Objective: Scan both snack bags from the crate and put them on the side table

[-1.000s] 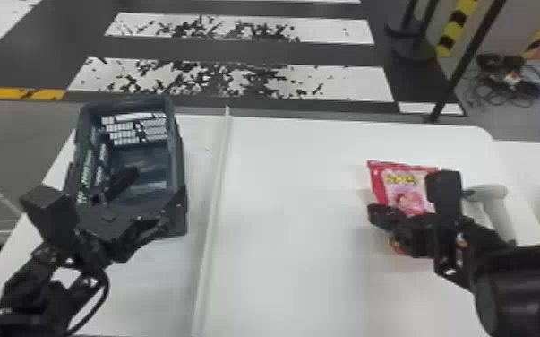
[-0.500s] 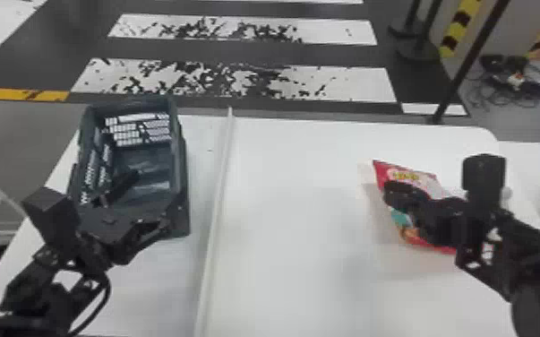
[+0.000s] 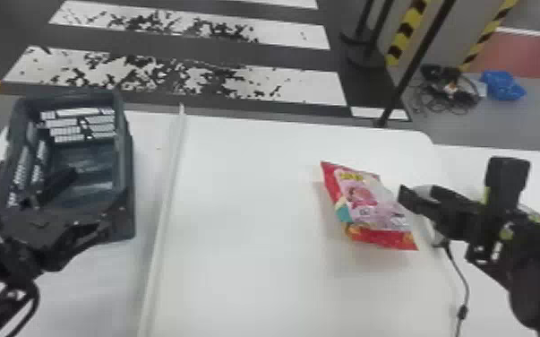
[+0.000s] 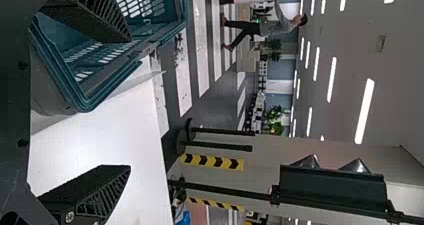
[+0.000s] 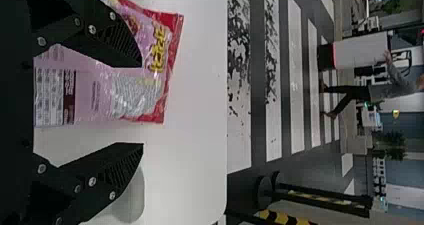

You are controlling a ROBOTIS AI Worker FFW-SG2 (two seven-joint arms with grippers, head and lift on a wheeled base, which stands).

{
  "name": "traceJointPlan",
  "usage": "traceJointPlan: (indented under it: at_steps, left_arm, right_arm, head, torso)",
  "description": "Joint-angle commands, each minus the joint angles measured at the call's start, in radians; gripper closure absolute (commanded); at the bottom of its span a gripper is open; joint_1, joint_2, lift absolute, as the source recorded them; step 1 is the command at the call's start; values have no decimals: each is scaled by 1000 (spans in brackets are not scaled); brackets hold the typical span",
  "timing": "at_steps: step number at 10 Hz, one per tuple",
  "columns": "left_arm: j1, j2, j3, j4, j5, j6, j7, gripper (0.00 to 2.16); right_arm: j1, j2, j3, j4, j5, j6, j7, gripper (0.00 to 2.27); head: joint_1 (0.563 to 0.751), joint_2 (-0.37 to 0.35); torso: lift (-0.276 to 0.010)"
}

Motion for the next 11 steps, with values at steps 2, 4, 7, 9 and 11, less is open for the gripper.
traceJointPlan:
  at_steps: [2, 4, 7, 9, 11]
  left_arm:
    - [-1, 2, -1, 5, 3, 0, 0, 97]
    - [-2, 2, -1, 5, 3, 0, 0, 97]
    - [-2, 2, -1, 7, 5, -3, 0, 97]
    - [-5, 5, -2, 15, 8, -3, 0, 97]
    - [-8, 5, -2, 16, 11, -3, 0, 97]
  right_arm:
    - [-41, -55, -53, 162, 7, -14, 2, 103]
    - [-72, -99, -48, 266, 19, -57, 11, 103]
    - [-127, -153, -9, 379, 17, -69, 42, 103]
    - [-155, -167, 10, 441, 22, -66, 83, 147]
    - [-188, -184, 33, 504, 39, -63, 114, 525]
  head:
    - [695, -244]
    - [695, -302]
    - [695, -331]
    - [695, -334]
    - [695, -334]
  torso:
    - [-87]
    - [-87]
    - [-87]
    - [-87]
    - [-87]
